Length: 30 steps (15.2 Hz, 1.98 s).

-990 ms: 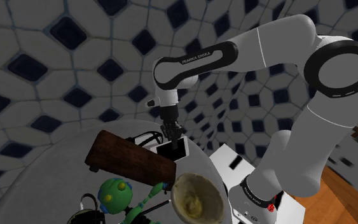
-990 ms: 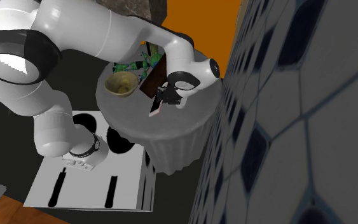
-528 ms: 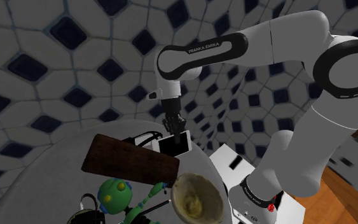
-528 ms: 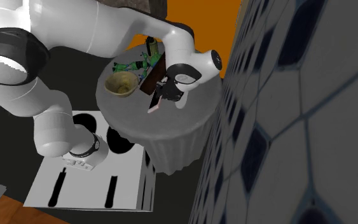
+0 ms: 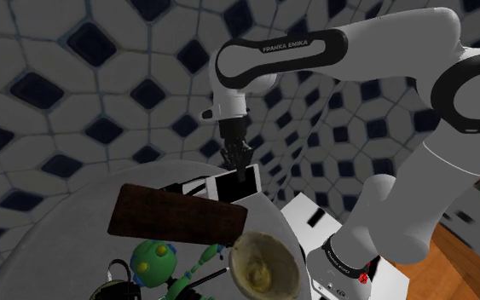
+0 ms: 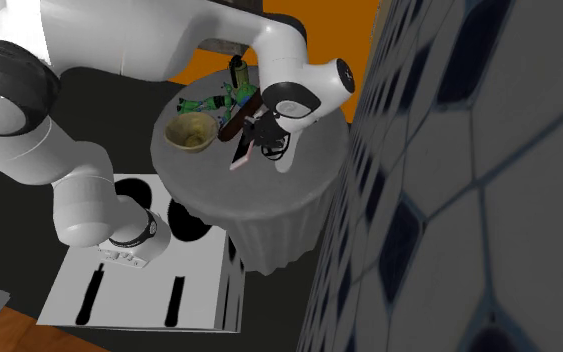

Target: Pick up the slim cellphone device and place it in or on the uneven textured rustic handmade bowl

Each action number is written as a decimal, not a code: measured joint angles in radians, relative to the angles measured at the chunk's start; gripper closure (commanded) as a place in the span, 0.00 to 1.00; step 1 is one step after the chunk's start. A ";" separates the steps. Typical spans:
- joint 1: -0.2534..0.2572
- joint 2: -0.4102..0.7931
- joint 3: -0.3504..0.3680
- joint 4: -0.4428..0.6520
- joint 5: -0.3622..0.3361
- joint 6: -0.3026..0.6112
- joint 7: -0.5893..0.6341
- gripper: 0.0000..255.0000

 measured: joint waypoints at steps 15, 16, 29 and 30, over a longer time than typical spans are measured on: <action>-0.003 -0.055 -0.003 0.132 0.002 -0.178 0.059 1.00; 0.002 -0.074 0.002 0.116 0.006 -0.178 0.069 1.00; 0.092 -0.459 0.136 -0.253 0.140 -0.113 0.268 1.00; 0.100 -0.495 0.149 -0.283 0.156 -0.110 0.284 1.00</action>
